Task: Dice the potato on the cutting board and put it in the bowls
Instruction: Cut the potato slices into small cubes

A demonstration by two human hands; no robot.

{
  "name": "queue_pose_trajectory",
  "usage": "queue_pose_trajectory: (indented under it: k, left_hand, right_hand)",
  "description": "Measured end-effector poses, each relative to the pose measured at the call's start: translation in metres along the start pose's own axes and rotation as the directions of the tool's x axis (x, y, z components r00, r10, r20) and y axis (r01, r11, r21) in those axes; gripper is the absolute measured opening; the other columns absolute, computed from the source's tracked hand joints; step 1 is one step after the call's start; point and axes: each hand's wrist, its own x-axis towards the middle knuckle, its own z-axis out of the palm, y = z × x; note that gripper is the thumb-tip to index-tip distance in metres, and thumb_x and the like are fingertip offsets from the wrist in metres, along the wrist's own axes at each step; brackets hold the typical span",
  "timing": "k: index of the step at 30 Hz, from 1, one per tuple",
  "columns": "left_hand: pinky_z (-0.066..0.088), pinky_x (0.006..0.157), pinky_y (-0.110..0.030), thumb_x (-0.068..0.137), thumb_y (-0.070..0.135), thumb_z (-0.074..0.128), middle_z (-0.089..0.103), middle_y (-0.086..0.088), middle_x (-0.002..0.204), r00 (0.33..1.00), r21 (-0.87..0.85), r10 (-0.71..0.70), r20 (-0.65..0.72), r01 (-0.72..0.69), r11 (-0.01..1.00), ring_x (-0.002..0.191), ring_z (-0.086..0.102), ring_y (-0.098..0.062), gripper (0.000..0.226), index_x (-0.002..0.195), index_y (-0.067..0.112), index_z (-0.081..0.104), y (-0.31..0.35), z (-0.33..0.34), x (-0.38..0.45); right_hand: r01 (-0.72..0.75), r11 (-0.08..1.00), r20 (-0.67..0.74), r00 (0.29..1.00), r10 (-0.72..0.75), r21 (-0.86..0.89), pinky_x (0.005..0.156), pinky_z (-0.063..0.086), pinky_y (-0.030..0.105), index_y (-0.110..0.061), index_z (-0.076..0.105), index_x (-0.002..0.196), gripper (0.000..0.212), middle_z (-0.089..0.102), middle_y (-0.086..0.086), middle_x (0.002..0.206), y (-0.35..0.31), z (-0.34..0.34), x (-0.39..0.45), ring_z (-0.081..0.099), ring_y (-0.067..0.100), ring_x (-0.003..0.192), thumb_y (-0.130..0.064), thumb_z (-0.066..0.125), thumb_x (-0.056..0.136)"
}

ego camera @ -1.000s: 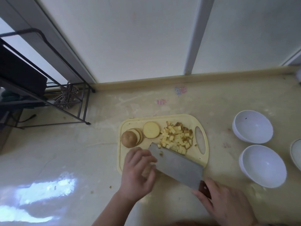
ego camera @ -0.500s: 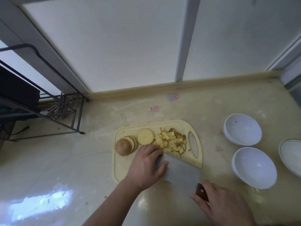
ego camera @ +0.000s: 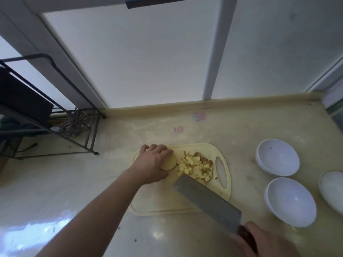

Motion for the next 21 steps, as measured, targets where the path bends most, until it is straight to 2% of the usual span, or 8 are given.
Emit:
queue_pose_trajectory:
  k: [2,5,7,11,14,17,19,21]
  left_hand:
    - [0.02,0.115,-0.042,0.088,0.055,0.062,0.04,0.004,0.15,0.999,0.019,0.03,-0.023,-0.029,0.999,0.134,0.039,-0.02,0.072,0.151,0.03,0.037,0.001,-0.001,0.003]
    - [0.022,0.114,-0.042,0.087,0.056,0.062,0.045,0.0,0.146,0.996,0.008,0.058,-0.072,-0.057,0.998,0.131,0.044,-0.022,0.071,0.148,0.026,0.042,0.003,0.0,0.005]
    - [0.024,0.113,-0.044,0.084,0.059,0.063,0.048,-0.001,0.142,0.991,-0.074,0.03,-0.132,-0.04,0.996,0.129,0.046,-0.024,0.075,0.148,0.024,0.044,0.008,0.001,0.0]
    - [0.041,0.102,-0.048,0.072,0.062,0.061,0.057,0.0,0.126,0.942,-0.222,-0.089,-0.325,0.015,0.975,0.115,0.053,-0.026,0.074,0.135,0.022,0.057,0.021,0.018,-0.033]
    - [0.044,0.1,-0.049,0.071,0.058,0.064,0.059,0.002,0.12,0.922,-0.288,-0.129,-0.364,0.021,0.957,0.115,0.055,-0.026,0.068,0.128,0.022,0.061,0.033,0.046,-0.071]
    - [0.048,0.092,-0.042,0.069,0.057,0.067,0.058,0.004,0.121,0.933,-0.337,-0.157,-0.325,0.042,0.941,0.116,0.055,-0.024,0.066,0.127,0.025,0.06,0.036,0.072,-0.097]
    - [0.048,0.09,-0.039,0.068,0.054,0.068,0.055,0.005,0.123,0.938,-0.341,-0.149,-0.312,0.036,0.939,0.114,0.054,-0.023,0.065,0.127,0.026,0.059,0.035,0.082,-0.102]
    - [0.046,0.091,-0.037,0.069,0.051,0.068,0.053,0.006,0.125,0.935,-0.357,-0.15,-0.323,0.027,0.934,0.114,0.05,-0.02,0.065,0.128,0.026,0.058,0.035,0.084,-0.104]
  right_hand:
    - [-0.073,0.977,0.047,0.997,0.065,0.199,0.085,0.041,0.014,-0.04,0.048,0.107,0.079,0.062,-0.016,0.103,0.0,0.001,0.001,0.062,0.002,0.112,-0.095,0.013,0.062]
    - [-0.045,0.96,-0.098,0.992,0.075,0.277,0.07,0.047,0.014,-0.04,0.052,0.08,0.106,0.067,-0.011,0.08,-0.01,0.001,-0.009,0.064,-0.002,0.08,-0.109,-0.006,0.025]
    - [-0.017,0.905,-0.133,0.988,0.081,0.426,0.066,0.051,0.015,-0.03,0.057,0.073,0.087,0.069,-0.018,0.076,-0.011,0.006,-0.01,0.064,-0.003,0.078,-0.108,0.034,0.042]
    - [0.106,0.849,-0.218,0.976,0.011,0.517,0.061,0.05,0.027,-0.029,0.051,0.052,0.043,0.059,-0.003,0.048,-0.029,0.011,-0.009,0.061,0.012,0.061,-0.041,0.068,0.091]
    - [0.145,0.693,-0.211,0.977,0.01,0.706,0.044,0.038,0.02,-0.035,0.051,0.035,0.055,0.042,-0.007,0.03,-0.048,0.013,-0.007,0.051,0.027,0.047,-0.086,0.055,0.057]
    - [0.251,0.706,-0.238,0.964,-0.12,0.662,0.069,0.037,-0.002,-0.031,0.063,0.043,0.084,0.06,-0.012,0.052,-0.053,0.014,-0.005,0.058,0.008,0.059,-0.102,0.027,0.069]
    - [0.23,0.801,-0.251,0.963,-0.103,0.553,0.089,0.033,0.002,-0.034,0.076,0.062,0.067,0.068,-0.018,0.07,-0.055,0.013,-0.007,0.059,0.003,0.078,-0.066,0.03,0.099]
    - [0.259,0.826,-0.221,0.961,-0.167,0.501,0.086,0.048,0.011,-0.048,0.071,0.072,0.043,0.07,-0.017,0.064,-0.06,0.017,0.001,0.067,0.006,0.074,-0.068,0.041,0.095]
